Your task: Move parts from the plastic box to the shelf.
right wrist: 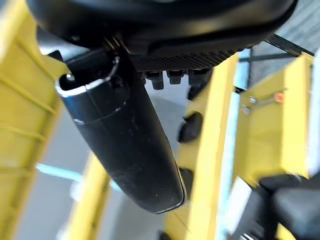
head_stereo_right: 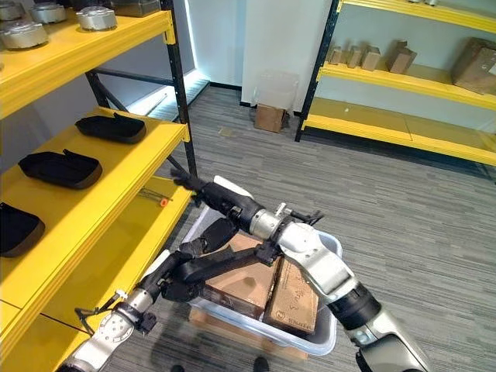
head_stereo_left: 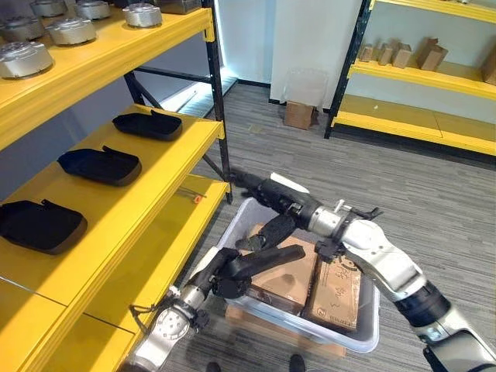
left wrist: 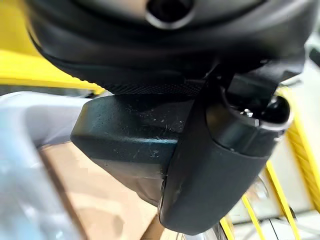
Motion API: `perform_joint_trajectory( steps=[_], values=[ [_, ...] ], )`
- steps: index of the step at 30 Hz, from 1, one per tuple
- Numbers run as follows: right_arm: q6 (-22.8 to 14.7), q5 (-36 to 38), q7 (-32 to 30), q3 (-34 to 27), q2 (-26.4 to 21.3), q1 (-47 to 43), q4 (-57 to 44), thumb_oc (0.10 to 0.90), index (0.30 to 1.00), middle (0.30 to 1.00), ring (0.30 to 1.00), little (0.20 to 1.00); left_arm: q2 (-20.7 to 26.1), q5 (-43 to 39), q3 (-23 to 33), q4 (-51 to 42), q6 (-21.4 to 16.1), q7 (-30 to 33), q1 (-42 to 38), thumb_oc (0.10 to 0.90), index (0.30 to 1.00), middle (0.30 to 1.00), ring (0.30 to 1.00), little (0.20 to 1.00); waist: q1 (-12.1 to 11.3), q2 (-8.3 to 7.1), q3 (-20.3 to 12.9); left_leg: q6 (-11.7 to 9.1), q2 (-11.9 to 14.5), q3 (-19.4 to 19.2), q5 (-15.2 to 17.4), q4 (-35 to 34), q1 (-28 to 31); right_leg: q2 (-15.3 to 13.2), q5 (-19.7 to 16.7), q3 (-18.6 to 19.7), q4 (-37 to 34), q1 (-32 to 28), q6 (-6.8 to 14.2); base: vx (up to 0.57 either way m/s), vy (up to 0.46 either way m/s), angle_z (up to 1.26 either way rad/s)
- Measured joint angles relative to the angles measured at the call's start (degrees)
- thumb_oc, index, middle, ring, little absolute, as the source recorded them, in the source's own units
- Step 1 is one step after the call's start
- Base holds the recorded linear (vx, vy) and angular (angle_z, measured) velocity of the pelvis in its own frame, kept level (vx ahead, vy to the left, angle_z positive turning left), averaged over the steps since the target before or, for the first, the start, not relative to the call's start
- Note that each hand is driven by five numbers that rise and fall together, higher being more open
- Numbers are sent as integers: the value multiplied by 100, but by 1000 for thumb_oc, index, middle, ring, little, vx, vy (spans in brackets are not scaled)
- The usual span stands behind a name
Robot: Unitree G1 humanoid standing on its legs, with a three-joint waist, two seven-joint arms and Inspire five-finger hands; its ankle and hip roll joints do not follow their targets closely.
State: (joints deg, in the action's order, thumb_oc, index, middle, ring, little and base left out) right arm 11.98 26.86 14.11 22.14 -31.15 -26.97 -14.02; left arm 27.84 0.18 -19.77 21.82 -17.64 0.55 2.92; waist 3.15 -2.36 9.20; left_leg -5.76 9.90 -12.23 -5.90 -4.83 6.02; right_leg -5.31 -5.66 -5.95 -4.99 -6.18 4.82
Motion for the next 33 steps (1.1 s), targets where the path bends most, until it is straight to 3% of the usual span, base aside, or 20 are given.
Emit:
perform_joint_trajectory(
  steps=[4,7,11,12,16,18,23,26,33],
  values=[
    [-129,1055,-719,-653,77,114,-80,900,1000,1000,1000,1000,12,5,23,12,2,5,115,400,300,300,300,300,5,19,-7,37,-1,-12,43,-1,3,-1,6,33,-20,6,3,0,0,0],
    [-729,1673,-1320,-1377,535,665,-213,900,1000,1000,1000,1000,11,8,32,-7,2,16,128,400,300,300,300,300,14,86,-40,38,-5,-28,53,-2,-5,-6,12,68,-32,20,8,8,10,-2],
    [-1195,1714,-1894,-1721,680,1089,-211,900,1000,1000,1000,1000,8,7,175,-219,7,132,264,400,300,300,300,300,139,169,-85,37,-9,-33,58,-1,-41,-9,18,66,-11,58,14,0,0,0],
    [-1448,1715,-2086,-1953,906,1472,-211,900,1000,1000,1000,1000,8,7,273,-371,20,179,295,400,300,300,300,300,144,176,-87,6,-8,-33,38,-1,-40,-7,19,64,2,56,15,0,0,0],
    [-1812,1702,-2804,-2253,1131,2225,-75,900,1000,1000,1000,1000,20,-1,680,-1140,124,471,329,400,300,300,300,300,135,236,-84,9,-36,-2,39,-2,-64,-35,29,5,2,58,30,15,29,4],
    [-1848,1800,-3187,-2251,1318,2655,156,900,1000,1000,1000,1000,35,6,1078,-1766,133,563,505,400,300,300,300,300,135,258,-87,12,-38,21,41,-1,-72,-38,41,-27,1,47,40,9,32,8],
    [-1808,2166,-3623,-2290,1552,2933,1209,900,1000,1000,1000,1000,57,11,1298,-2249,128,659,573,400,300,300,300,300,95,346,-88,63,-77,157,57,-2,-139,-78,54,-163,-5,25,48,1,35,14],
    [-1783,2079,-3688,-2025,1562,3115,1216,900,1000,1000,1000,1000,56,18,1321,-2380,127,671,594,400,300,300,300,300,26,483,-88,77,-121,244,49,-2,-194,-122,71,-251,-24,26,65,25,85,14],
    [-1781,1868,-3693,-1657,1539,2927,1205,900,1000,1000,1000,1000,52,71,1342,-2849,95,807,650,400,300,300,300,300,-297,461,-87,79,-146,479,29,0,-262,-135,131,-476,-28,-42,74,38,71,18]
  ],
)
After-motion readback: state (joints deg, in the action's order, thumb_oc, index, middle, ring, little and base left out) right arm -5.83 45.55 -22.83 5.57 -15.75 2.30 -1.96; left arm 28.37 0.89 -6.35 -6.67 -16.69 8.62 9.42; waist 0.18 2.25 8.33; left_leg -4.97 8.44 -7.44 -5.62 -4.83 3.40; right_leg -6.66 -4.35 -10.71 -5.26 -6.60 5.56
